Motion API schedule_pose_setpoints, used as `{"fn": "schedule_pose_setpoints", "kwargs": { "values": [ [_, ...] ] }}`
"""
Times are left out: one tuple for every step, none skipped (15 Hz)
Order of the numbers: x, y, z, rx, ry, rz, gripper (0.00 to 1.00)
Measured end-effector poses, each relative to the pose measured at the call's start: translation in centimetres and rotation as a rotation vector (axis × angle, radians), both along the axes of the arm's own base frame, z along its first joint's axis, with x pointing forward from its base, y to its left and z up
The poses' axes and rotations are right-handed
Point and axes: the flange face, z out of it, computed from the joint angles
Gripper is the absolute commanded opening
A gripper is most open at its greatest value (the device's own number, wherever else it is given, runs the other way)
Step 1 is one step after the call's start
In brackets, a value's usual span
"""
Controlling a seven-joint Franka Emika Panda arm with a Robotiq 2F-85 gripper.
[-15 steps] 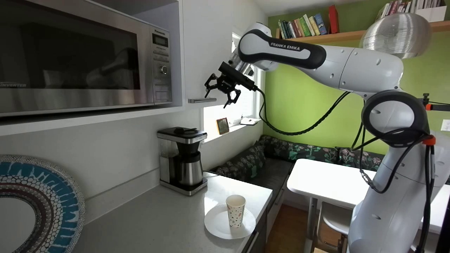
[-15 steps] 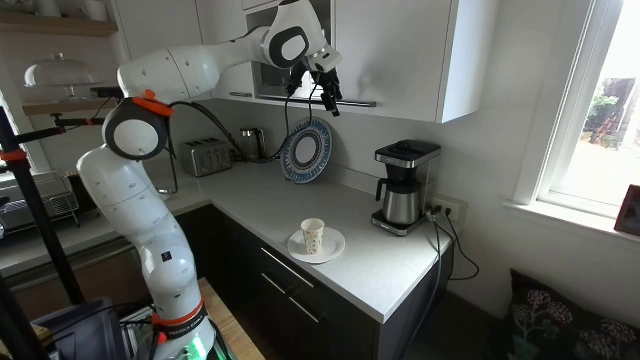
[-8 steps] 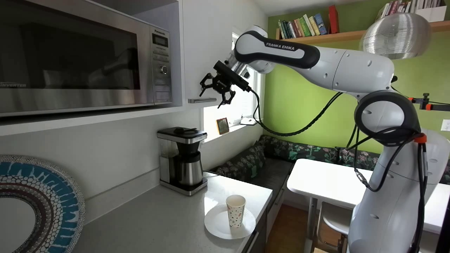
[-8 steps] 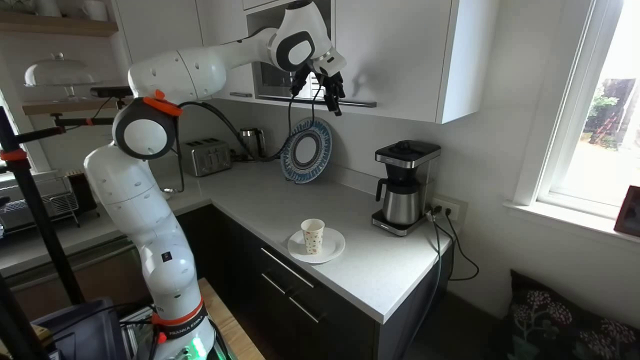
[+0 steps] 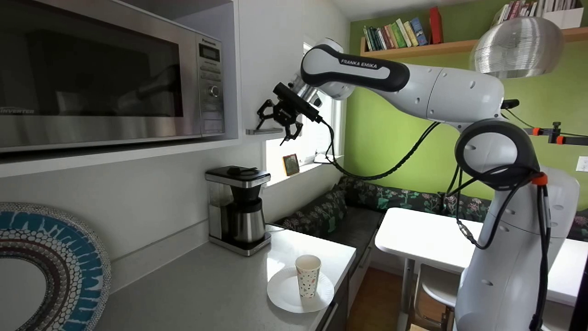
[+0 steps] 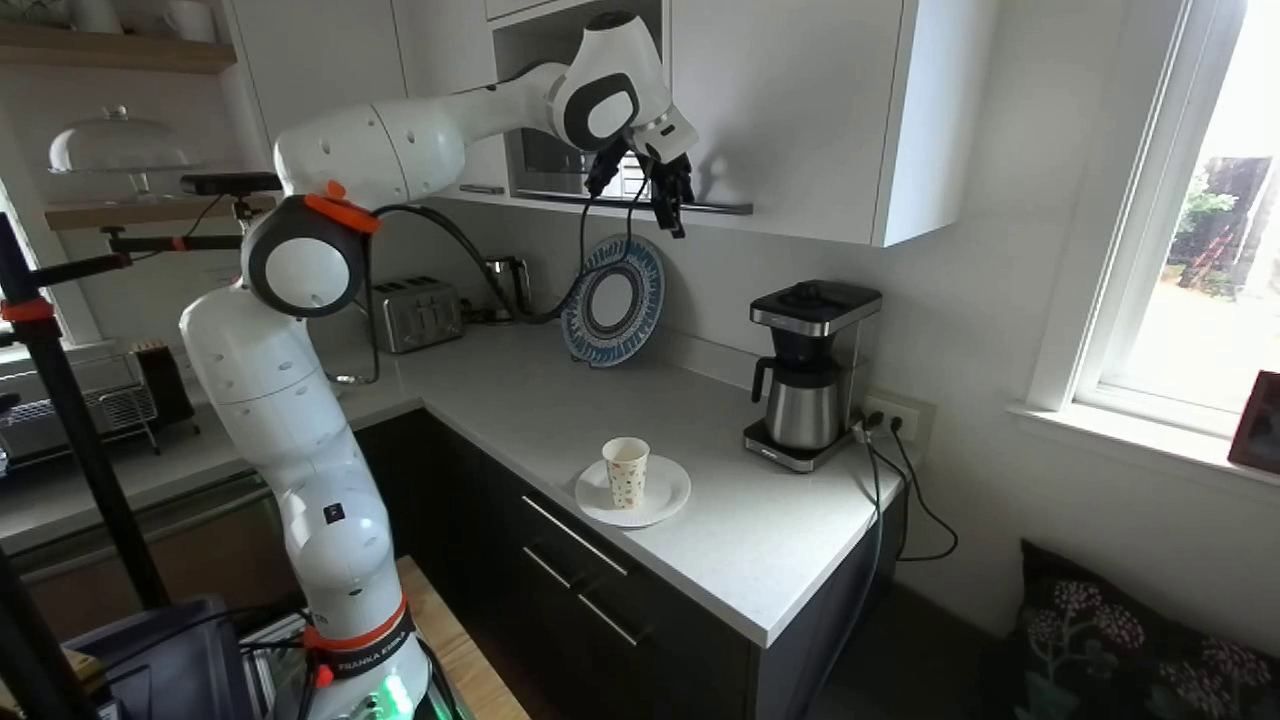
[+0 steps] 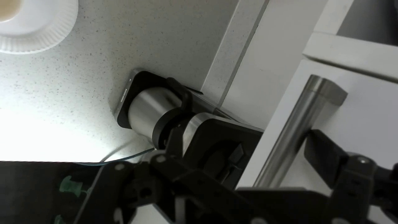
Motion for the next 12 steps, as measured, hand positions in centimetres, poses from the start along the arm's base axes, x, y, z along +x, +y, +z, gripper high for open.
{"fn": "schedule_pose_setpoints", "kwargs": {
  "values": [
    [0.2,0.0,-0.1,0.004,0.003,-0.004,1.0],
    [0.3,0.0,-0.3,0.007,0.006,-0.007,1.0],
    [0.5,0.1,-0.4,0.009,0.01,-0.01,1.0],
    [0.7,0.1,-0.6,0.012,0.014,-0.012,1.0],
    [0.8,0.1,-0.8,0.014,0.018,-0.014,1.0],
    [1.0,0.0,-1.0,0.015,0.021,-0.015,1.0],
    [1.2,0.0,-1.1,0.015,0.024,-0.016,1.0],
    [1.2,0.0,-1.2,0.014,0.027,-0.016,1.0],
    [1.2,0.0,-1.2,0.014,0.029,-0.015,1.0],
    [1.2,-0.1,-1.1,0.013,0.032,-0.015,1.0],
    [1.1,-0.1,-1.1,0.012,0.036,-0.015,1.0],
    [1.0,-0.1,-1.0,0.011,0.041,-0.014,1.0]
  ]
}}
